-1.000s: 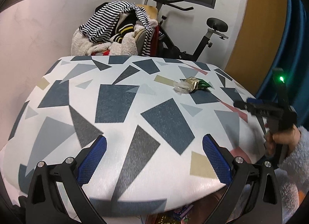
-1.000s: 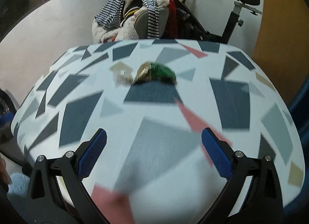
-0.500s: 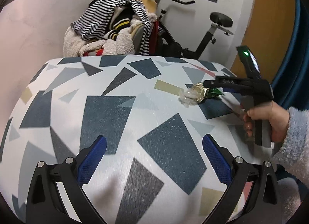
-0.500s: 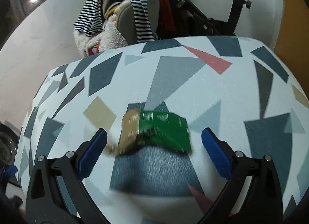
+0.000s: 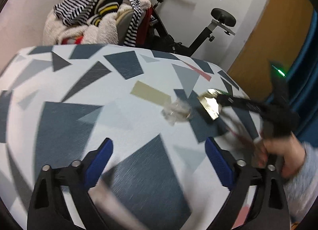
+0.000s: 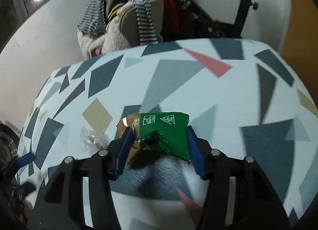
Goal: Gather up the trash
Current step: 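Grasp the clear plastic wrapper with the left gripper while the right holds the packet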
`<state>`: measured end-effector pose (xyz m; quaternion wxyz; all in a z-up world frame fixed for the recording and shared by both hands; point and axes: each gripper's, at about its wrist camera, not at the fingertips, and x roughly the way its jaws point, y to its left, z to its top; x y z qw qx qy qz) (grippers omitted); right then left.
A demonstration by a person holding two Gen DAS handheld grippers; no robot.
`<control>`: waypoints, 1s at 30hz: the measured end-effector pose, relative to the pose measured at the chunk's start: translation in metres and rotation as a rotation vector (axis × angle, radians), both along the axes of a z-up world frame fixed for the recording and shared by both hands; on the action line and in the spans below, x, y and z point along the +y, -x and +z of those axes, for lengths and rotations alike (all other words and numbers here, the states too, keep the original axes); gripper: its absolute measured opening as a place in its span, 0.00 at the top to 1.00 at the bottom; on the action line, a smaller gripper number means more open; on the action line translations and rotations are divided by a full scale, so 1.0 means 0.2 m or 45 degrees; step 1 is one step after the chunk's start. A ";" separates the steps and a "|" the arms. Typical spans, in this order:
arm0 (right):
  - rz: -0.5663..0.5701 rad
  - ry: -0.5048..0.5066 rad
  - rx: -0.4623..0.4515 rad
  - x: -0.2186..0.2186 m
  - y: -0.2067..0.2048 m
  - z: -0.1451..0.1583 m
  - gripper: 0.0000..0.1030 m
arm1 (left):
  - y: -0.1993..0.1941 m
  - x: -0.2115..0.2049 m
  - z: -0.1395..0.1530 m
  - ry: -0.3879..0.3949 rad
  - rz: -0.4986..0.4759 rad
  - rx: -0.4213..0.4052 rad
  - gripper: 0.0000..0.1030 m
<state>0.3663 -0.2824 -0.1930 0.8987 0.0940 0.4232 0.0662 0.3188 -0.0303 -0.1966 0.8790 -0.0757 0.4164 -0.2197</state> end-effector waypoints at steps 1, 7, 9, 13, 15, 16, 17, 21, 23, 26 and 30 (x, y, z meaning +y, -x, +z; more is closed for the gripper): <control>-0.016 -0.012 -0.011 -0.03 0.04 0.01 0.47 | -0.04 -0.03 -0.01 0.016 -0.002 0.013 0.23; -0.088 -0.082 -0.062 -0.14 0.19 0.04 0.49 | -0.27 -0.20 -0.06 0.088 0.055 0.103 0.32; -0.098 -0.096 -0.079 -0.17 0.24 0.06 0.49 | -0.33 -0.27 -0.08 0.079 0.041 0.118 0.32; -0.115 -0.125 -0.103 -0.22 0.31 0.09 0.50 | -0.39 -0.38 -0.14 -0.035 0.028 0.132 0.38; -0.118 -0.133 -0.108 -0.23 0.34 0.10 0.51 | -0.40 -0.42 -0.16 -0.122 0.020 0.143 0.60; -0.118 -0.129 -0.112 -0.22 0.37 0.11 0.51 | -0.38 -0.43 -0.15 -0.158 0.022 0.121 0.62; -0.116 -0.125 -0.114 -0.23 0.38 0.11 0.51 | -0.36 -0.44 -0.14 -0.182 0.017 0.112 0.63; -0.103 -0.120 -0.122 -0.21 0.45 0.13 0.53 | -0.28 -0.44 -0.11 -0.230 -0.028 0.086 0.64; -0.096 -0.139 -0.122 -0.21 0.47 0.13 0.53 | -0.24 -0.42 -0.08 -0.233 -0.035 0.071 0.64; -0.073 -0.140 -0.125 -0.19 0.51 0.14 0.54 | -0.16 -0.39 -0.01 -0.243 -0.046 0.042 0.64; -0.053 -0.140 -0.129 -0.15 0.58 0.17 0.55 | -0.04 -0.34 0.06 -0.243 -0.062 0.016 0.64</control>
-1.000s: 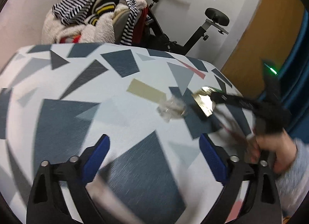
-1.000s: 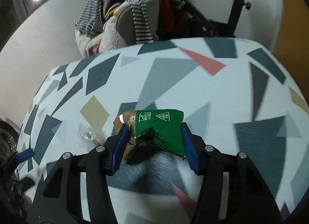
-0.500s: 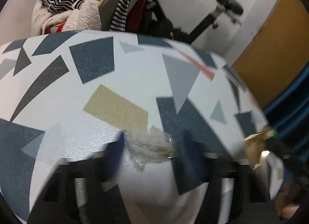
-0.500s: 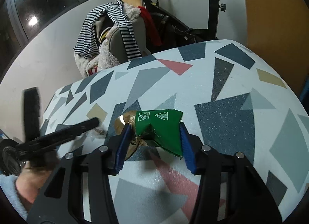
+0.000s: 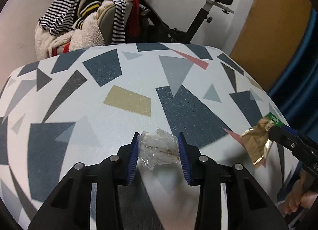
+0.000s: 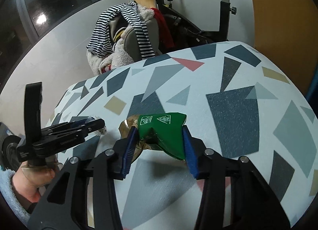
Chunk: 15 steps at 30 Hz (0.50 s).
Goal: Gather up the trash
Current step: 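Grasp the clear plastic wrapper with the left gripper while the right holds the packet, then carry packet and wrapper over the bin and open both grippers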
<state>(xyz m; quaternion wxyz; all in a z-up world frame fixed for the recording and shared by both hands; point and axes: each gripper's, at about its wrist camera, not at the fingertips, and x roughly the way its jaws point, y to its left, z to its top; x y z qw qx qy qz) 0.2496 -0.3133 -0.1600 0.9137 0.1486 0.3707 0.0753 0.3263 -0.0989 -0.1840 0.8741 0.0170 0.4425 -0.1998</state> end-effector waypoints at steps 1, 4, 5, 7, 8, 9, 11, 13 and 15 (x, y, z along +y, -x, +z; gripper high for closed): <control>0.004 0.000 -0.002 0.01 0.01 0.00 0.55 | 0.03 0.01 0.02 0.002 -0.002 -0.005 0.64; 0.032 0.011 -0.011 0.05 0.08 0.03 0.56 | 0.17 0.08 0.07 0.028 -0.006 -0.017 0.64; 0.044 0.015 -0.015 0.07 0.10 0.03 0.56 | 0.22 0.10 0.09 0.032 -0.009 -0.026 0.64; 0.077 0.020 -0.022 0.11 0.16 0.05 0.57 | 0.32 0.14 0.12 0.037 -0.021 -0.042 0.64; 0.084 0.022 -0.023 0.11 0.17 0.05 0.57 | 0.38 0.16 0.14 0.043 -0.029 -0.048 0.64; 0.099 0.027 -0.026 0.13 0.20 0.06 0.58 | 0.44 0.18 0.15 0.048 -0.035 -0.052 0.64; 0.127 0.036 -0.031 0.17 0.26 0.07 0.58 | 0.57 0.21 0.18 0.060 -0.055 -0.063 0.64; 0.166 0.044 -0.033 0.22 0.34 0.07 0.58 | 0.69 0.24 0.20 0.059 -0.071 -0.079 0.64; 0.190 0.043 -0.031 0.25 0.39 0.07 0.58 | 0.84 0.27 0.20 0.061 -0.090 -0.084 0.64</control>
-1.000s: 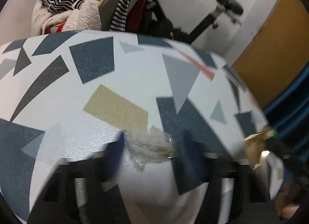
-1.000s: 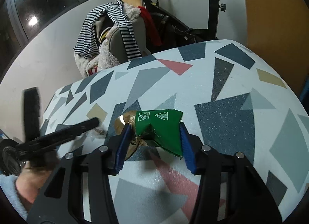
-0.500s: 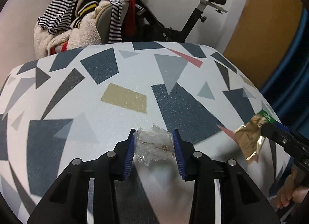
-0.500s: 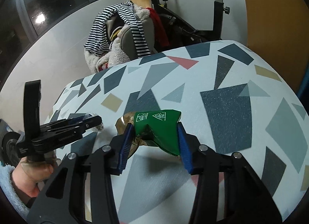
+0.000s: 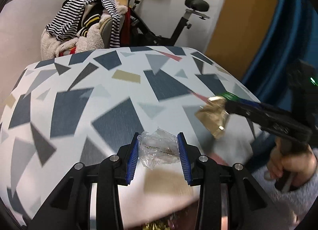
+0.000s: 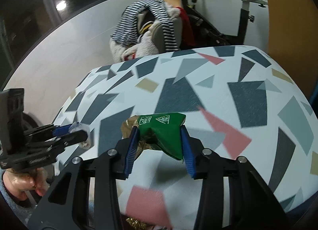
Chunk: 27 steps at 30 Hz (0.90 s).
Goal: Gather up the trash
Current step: 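Carry packet and wrapper over the bin and open both grippers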
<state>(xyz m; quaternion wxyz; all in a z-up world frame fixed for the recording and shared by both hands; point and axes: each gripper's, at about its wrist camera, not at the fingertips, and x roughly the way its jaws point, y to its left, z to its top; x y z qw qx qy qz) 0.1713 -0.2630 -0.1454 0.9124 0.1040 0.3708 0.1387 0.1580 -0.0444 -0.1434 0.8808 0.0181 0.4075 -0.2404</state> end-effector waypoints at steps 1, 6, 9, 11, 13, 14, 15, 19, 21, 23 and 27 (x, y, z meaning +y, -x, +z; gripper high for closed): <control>0.008 0.001 0.001 0.01 0.02 0.00 0.58 | 0.08 0.02 0.00 0.004 -0.006 0.000 0.64; 0.069 0.004 0.002 0.11 0.20 -0.01 0.58 | 0.38 0.08 -0.07 -0.014 -0.028 0.005 0.64; 0.096 0.005 0.007 0.16 0.30 -0.03 0.58 | 0.52 0.12 -0.13 -0.011 -0.026 0.038 0.64; 0.101 -0.003 0.016 0.18 0.35 -0.05 0.58 | 0.59 0.13 -0.17 -0.015 -0.022 0.055 0.64; 0.104 -0.012 0.032 0.20 0.41 -0.07 0.58 | 0.62 0.14 -0.20 -0.018 -0.023 0.070 0.63; 0.105 -0.012 0.035 0.21 0.42 -0.07 0.58 | 0.64 0.14 -0.21 -0.022 -0.024 0.074 0.63; 0.108 -0.011 0.043 0.22 0.45 -0.08 0.58 | 0.65 0.14 -0.23 -0.022 -0.029 0.079 0.62; 0.119 0.001 0.058 0.24 0.51 -0.11 0.58 | 0.70 0.15 -0.24 -0.017 -0.032 0.069 0.43; 0.124 0.012 0.063 0.25 0.54 -0.11 0.58 | 0.71 0.16 -0.23 -0.014 -0.026 0.060 0.39; 0.129 0.017 0.070 0.26 0.55 -0.12 0.58 | 0.72 0.18 -0.20 -0.009 -0.006 0.034 0.36; 0.153 0.033 0.097 0.29 0.59 -0.15 0.58 | 0.72 0.21 -0.11 0.003 0.046 -0.034 0.27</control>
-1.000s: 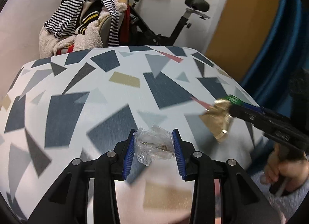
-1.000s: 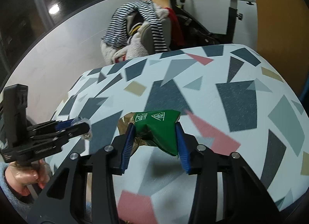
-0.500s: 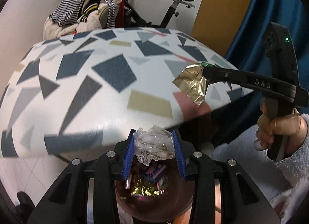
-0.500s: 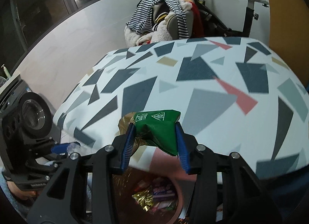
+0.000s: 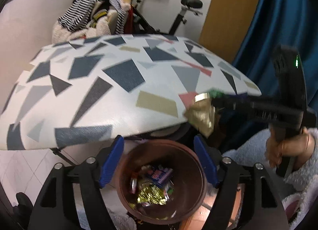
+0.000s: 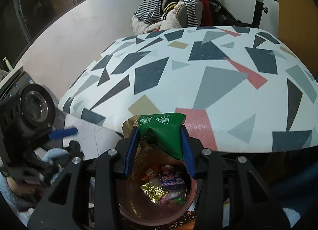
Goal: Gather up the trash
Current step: 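Carry packet and wrapper over the bin and open both grippers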
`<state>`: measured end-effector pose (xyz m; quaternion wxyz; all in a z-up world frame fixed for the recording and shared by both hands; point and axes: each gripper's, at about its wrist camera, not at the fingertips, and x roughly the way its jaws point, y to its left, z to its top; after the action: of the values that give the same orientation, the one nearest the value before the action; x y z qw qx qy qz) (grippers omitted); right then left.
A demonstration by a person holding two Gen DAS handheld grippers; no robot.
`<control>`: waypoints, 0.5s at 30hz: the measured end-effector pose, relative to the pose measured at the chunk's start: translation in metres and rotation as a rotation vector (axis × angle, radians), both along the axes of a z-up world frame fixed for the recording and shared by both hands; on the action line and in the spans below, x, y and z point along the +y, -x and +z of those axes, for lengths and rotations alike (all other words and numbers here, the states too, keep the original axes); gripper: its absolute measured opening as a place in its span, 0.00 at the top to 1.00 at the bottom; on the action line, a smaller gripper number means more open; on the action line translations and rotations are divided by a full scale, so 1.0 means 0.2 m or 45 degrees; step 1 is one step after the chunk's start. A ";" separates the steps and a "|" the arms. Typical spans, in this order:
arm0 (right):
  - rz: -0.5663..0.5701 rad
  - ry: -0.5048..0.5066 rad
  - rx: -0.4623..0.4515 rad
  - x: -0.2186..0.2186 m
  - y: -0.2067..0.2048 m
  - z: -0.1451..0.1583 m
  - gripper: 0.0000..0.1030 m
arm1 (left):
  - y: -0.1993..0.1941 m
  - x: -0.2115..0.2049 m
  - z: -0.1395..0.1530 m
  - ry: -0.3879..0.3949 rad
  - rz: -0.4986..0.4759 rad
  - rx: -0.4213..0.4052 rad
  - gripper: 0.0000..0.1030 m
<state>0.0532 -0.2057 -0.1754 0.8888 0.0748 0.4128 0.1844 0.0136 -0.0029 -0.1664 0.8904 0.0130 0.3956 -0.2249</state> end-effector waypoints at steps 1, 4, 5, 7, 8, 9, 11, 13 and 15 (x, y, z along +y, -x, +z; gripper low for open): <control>0.005 0.001 0.007 0.00 0.00 -0.01 0.58 | 0.00 0.01 0.02 -0.003 0.019 -0.022 0.24; 0.023 0.008 0.051 0.04 0.03 -0.05 0.58 | 0.00 0.03 0.07 -0.007 0.056 -0.059 0.18; 0.024 0.009 0.058 0.05 0.02 -0.06 0.58 | 0.00 0.04 0.08 -0.012 0.067 -0.069 0.17; 0.041 0.012 0.104 0.08 0.04 -0.11 0.58 | 0.00 0.05 0.08 -0.023 0.075 -0.073 0.16; 0.044 0.013 0.113 0.09 0.04 -0.12 0.58 | 0.00 0.06 0.08 -0.032 0.083 -0.074 0.15; 0.052 0.020 0.130 0.11 0.04 -0.14 0.58 | 0.00 0.06 0.08 -0.035 0.088 -0.074 0.15; 0.062 0.029 0.151 0.13 0.05 -0.17 0.58 | 0.00 0.08 0.07 -0.040 0.104 -0.069 0.14; 0.071 0.036 0.177 0.14 0.06 -0.20 0.58 | -0.01 0.10 0.06 -0.041 0.124 -0.059 0.13; 0.074 0.041 0.193 0.16 0.07 -0.23 0.58 | -0.01 0.12 0.05 -0.044 0.142 -0.055 0.13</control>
<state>0.0393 -0.1736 -0.2206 0.8503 0.0621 0.4839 0.1974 0.0159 0.0204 -0.1555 0.9094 0.0111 0.3804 -0.1677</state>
